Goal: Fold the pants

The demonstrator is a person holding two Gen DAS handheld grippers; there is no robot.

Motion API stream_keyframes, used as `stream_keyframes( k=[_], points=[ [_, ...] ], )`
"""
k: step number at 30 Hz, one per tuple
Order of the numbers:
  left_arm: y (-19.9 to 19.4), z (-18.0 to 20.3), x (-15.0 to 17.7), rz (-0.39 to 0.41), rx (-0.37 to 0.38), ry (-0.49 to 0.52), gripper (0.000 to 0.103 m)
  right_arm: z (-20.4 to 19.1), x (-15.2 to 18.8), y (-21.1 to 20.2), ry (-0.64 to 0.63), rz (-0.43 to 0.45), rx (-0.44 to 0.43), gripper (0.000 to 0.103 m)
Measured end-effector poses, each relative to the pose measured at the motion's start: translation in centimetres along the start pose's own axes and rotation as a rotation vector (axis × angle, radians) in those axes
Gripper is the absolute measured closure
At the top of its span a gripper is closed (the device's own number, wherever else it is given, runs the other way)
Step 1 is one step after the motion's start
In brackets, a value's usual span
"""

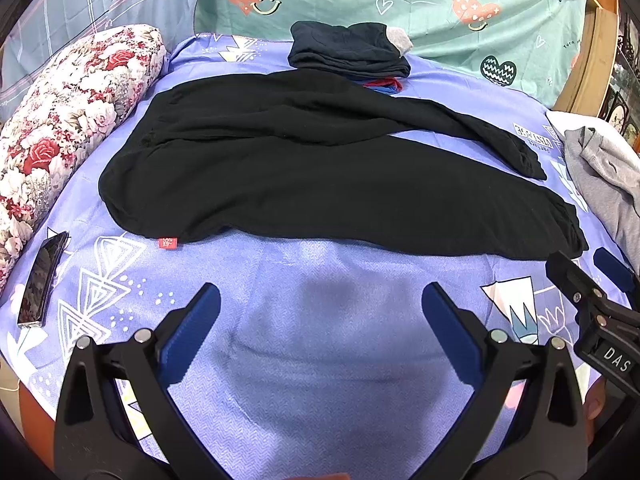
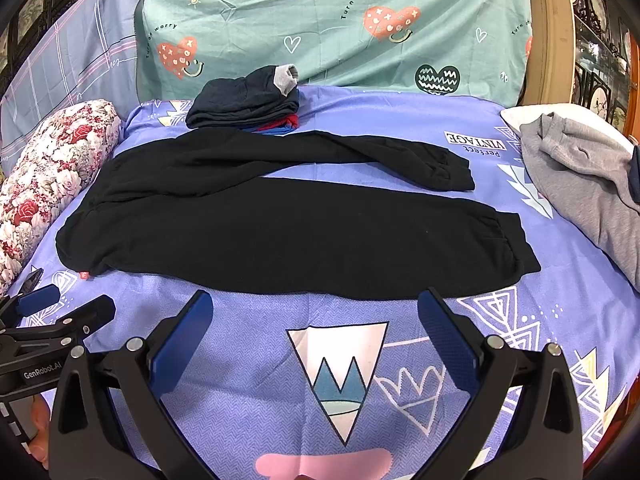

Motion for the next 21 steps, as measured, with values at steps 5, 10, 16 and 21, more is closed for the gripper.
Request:
stream_keyframes(
  k=[5, 10, 16, 21],
  points=[
    [0.1, -0.2, 0.1, -0.005, 0.002, -0.001, 0.002, 0.1, 0.1, 0.1, 0.000, -0.003, -0.002, 0.001],
    [0.8, -2.3, -0.2, -0.038, 0.114, -0.082, 0.002, 0.5, 0.4, 0.5, 0.000, -0.004, 0.010, 0.001],
    [1.5, -9.1, -0.5, -0.106, 0.243, -0.267, 0.002, 2.1, 0.6, 1.9, 0.016, -0.034, 0.042, 0.001],
    [0.7, -18.0, -1.9, -0.038, 0.092, -0.429, 0.002, 5.0, 0.4, 4.2, 0.085, -0.093, 0.073, 0.001]
  ],
)
Point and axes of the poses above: each gripper's, at about its wrist camera, not at the fingertips, and y roughly the way its jaws point, z to its right, x to its underside, the point moved 6 cm from there along y, roughly the way its jaws point, and after that the axes turned 15 degrees about x, right-handed, at the moved point
